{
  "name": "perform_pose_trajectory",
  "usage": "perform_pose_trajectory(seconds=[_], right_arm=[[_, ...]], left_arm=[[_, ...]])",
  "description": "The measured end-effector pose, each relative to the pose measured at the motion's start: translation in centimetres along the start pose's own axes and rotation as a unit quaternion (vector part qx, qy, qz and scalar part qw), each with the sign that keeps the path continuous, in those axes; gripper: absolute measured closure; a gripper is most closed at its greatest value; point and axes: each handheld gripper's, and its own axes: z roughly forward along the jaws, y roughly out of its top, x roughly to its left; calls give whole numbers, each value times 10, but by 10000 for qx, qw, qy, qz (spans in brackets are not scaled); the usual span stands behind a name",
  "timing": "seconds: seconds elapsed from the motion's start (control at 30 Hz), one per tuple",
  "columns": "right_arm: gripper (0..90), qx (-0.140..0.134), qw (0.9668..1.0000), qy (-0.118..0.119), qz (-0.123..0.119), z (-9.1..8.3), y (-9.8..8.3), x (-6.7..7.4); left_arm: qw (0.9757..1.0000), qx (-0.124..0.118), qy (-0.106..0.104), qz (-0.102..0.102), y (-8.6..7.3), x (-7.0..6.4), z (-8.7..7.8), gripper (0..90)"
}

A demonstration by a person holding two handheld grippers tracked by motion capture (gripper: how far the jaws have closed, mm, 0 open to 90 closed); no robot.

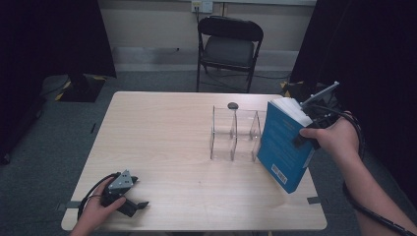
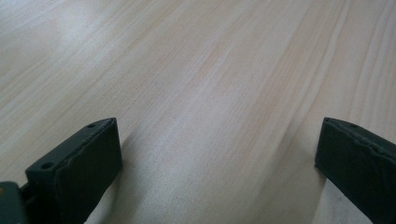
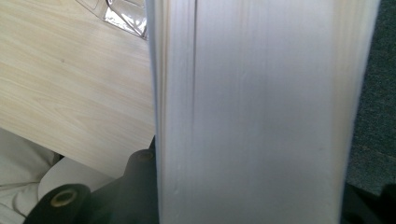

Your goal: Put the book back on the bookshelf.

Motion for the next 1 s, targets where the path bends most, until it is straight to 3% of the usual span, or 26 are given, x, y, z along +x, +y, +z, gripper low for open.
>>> perform_pose_trajectory(seconds=[0.2, 0.7, 1.0], right_arm=[[616, 20, 9999, -128, 54, 1, 8, 3], [616, -183, 9993, -122, 300, 5, 21, -2], [616, -164, 9991, -243, 320, 8, 30, 3]], left_arm=[[10000, 4, 15, 22, 0, 0, 0, 0], [10000, 32, -3, -13, 1, 0, 0, 0], [10000, 37, -2, 9, 1, 0, 1, 0]])
